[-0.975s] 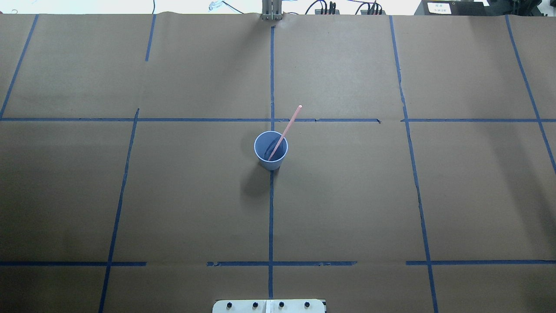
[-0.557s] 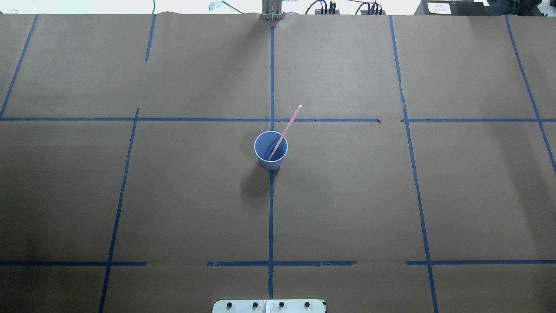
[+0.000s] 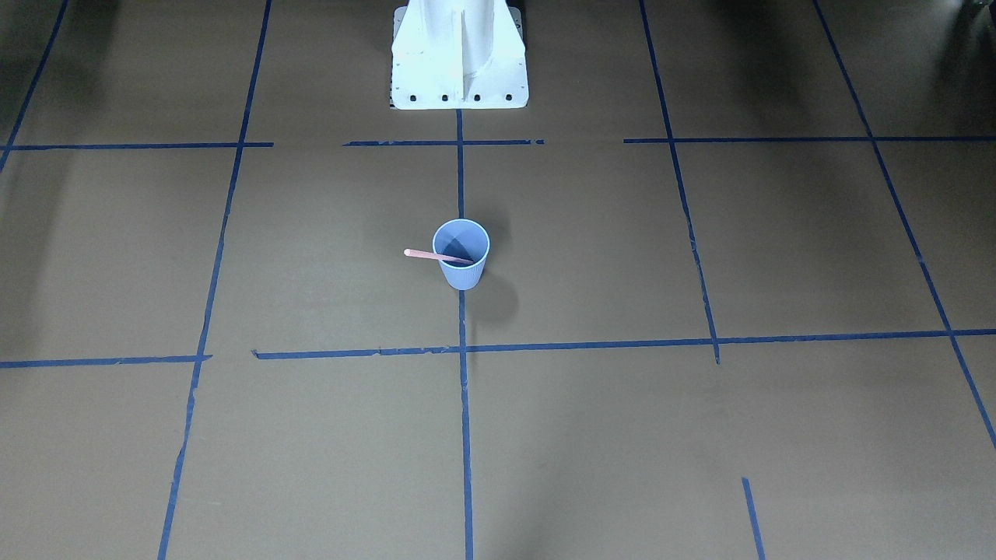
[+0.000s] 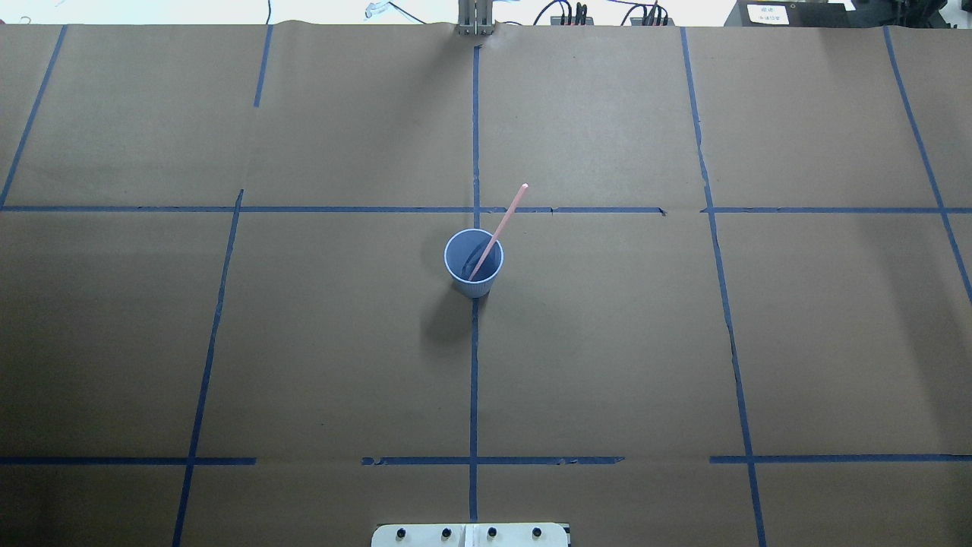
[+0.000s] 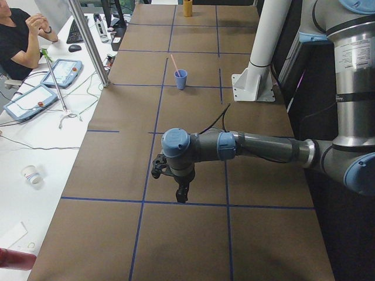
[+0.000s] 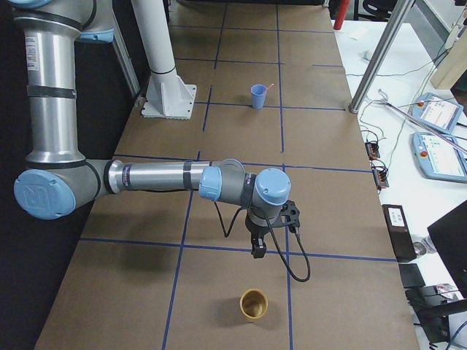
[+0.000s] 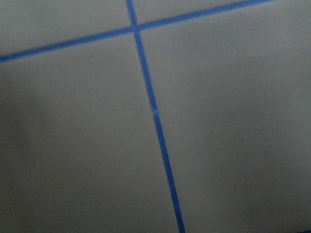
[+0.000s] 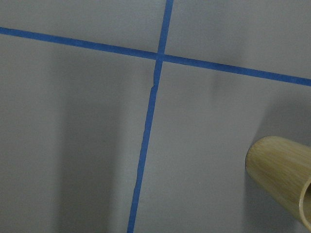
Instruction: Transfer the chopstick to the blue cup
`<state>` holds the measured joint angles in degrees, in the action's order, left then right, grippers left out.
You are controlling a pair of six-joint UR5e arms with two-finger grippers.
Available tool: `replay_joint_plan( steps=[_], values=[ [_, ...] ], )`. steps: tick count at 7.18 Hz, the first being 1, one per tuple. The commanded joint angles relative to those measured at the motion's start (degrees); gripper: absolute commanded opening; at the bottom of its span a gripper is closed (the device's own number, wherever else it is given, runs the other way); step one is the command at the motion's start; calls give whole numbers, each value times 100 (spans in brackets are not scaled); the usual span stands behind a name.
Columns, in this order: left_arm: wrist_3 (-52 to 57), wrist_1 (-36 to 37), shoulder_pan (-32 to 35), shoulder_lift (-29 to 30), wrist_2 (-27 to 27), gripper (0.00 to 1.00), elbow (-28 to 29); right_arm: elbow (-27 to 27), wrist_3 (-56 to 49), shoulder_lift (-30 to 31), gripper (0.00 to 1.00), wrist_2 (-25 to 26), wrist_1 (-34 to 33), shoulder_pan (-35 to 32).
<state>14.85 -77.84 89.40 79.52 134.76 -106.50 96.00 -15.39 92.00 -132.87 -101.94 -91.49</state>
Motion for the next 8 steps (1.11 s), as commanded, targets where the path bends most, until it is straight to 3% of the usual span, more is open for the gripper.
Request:
replay_joint_plan(
  steps=[1, 6, 8],
  values=[
    [-17, -47, 25, -16, -2, 100, 5, 6, 9, -23, 100, -2, -1, 0],
    [-26, -144, 60, 143, -11, 100, 112, 14, 71, 134, 100, 42, -1, 0],
    [-644, -82, 60, 572, 24, 100, 296, -29, 62, 266, 100, 42, 269, 17]
  ],
)
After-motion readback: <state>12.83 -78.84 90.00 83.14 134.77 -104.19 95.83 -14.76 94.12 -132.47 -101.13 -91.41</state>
